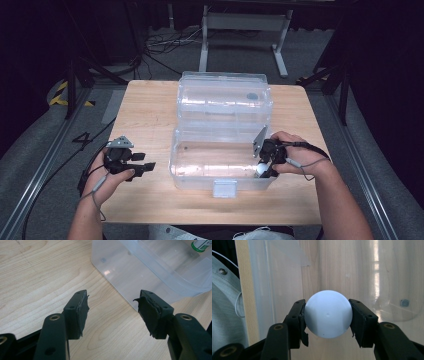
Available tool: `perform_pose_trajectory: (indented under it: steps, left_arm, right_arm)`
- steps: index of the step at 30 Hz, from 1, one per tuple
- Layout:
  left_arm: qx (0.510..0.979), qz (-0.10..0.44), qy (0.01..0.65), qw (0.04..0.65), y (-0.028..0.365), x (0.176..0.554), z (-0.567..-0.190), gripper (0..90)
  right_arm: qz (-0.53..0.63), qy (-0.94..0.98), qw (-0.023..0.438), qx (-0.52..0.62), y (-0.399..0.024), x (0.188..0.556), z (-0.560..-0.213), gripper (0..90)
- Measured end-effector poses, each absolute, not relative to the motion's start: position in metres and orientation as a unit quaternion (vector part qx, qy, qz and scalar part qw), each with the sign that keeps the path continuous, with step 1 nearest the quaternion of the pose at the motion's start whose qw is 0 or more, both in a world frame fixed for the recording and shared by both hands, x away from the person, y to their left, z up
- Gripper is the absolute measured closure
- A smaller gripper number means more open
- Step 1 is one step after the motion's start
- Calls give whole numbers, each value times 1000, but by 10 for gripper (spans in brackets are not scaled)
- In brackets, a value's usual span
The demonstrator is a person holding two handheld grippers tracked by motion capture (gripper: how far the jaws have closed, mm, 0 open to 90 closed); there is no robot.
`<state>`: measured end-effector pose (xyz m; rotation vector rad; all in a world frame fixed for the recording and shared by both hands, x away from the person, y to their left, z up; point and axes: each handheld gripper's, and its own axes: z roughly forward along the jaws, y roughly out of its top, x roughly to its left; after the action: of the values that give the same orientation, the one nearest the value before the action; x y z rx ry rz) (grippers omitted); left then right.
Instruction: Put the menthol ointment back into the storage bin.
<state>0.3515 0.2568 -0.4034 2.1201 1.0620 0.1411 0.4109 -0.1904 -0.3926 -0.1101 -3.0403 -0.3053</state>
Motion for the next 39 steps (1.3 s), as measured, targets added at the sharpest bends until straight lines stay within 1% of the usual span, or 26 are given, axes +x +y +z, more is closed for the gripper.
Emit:
perform_pose_trajectory:
  steps: [39]
  left_arm:
    - [833,49,411,367,255,352,-405,409]
  right_arm:
    - [-76,-996,41,-38,-186,413,-402,500]
